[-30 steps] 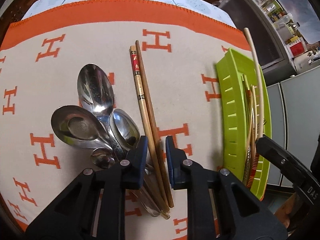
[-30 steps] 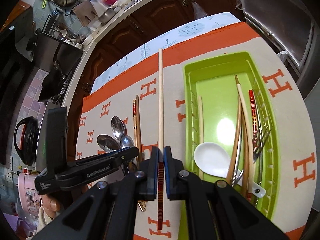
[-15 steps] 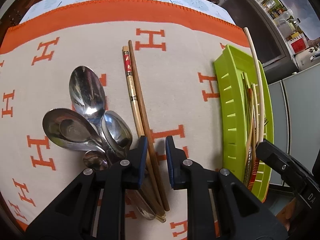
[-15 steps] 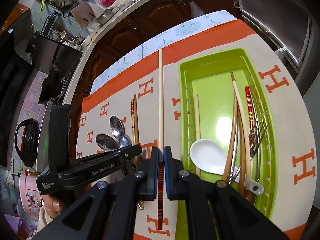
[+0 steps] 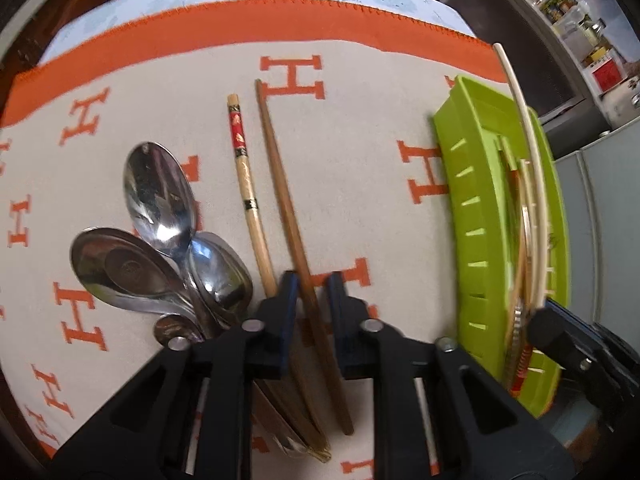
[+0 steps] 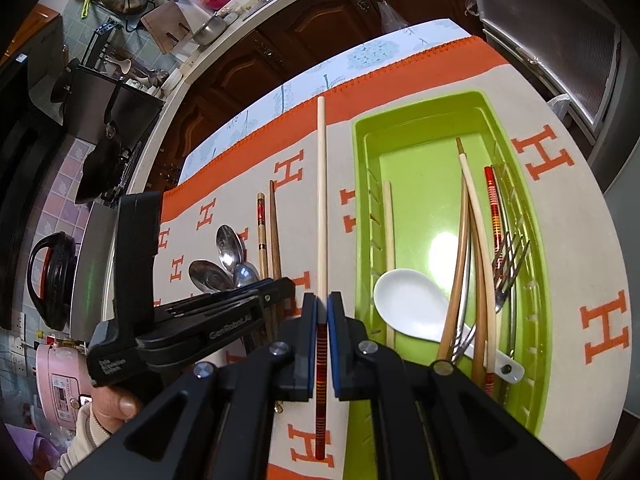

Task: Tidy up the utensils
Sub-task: 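Grasp a plain wooden chopstick with the right gripper while the left gripper grasps a brown chopstick, then place both chopsticks into the green tray and open both grippers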

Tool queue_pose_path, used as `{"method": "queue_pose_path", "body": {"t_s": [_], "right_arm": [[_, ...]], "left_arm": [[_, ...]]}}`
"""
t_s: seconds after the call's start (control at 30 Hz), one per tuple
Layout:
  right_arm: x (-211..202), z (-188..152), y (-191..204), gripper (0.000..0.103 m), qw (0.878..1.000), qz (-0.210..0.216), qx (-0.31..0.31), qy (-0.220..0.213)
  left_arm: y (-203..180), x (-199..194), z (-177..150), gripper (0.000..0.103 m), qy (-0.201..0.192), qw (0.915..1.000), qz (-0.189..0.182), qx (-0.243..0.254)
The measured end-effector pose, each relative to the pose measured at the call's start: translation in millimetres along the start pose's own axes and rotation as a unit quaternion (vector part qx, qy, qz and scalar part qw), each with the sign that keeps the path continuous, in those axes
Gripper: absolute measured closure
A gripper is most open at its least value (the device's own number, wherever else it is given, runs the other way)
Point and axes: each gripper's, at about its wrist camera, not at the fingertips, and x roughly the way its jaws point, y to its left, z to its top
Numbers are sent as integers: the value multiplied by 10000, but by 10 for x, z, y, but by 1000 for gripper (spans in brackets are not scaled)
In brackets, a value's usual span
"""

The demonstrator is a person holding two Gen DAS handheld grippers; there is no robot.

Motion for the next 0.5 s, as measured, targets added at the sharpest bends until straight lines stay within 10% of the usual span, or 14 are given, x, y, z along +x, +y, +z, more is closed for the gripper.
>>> {"method": "queue_pose_path", "body": {"t_s": [0.5], "right_arm": [[-417,-96,-120,98,9989,-305,-114,-332]], "left_arm": [[-455,-752,-275,99,-426,9953,-810,312]]}}
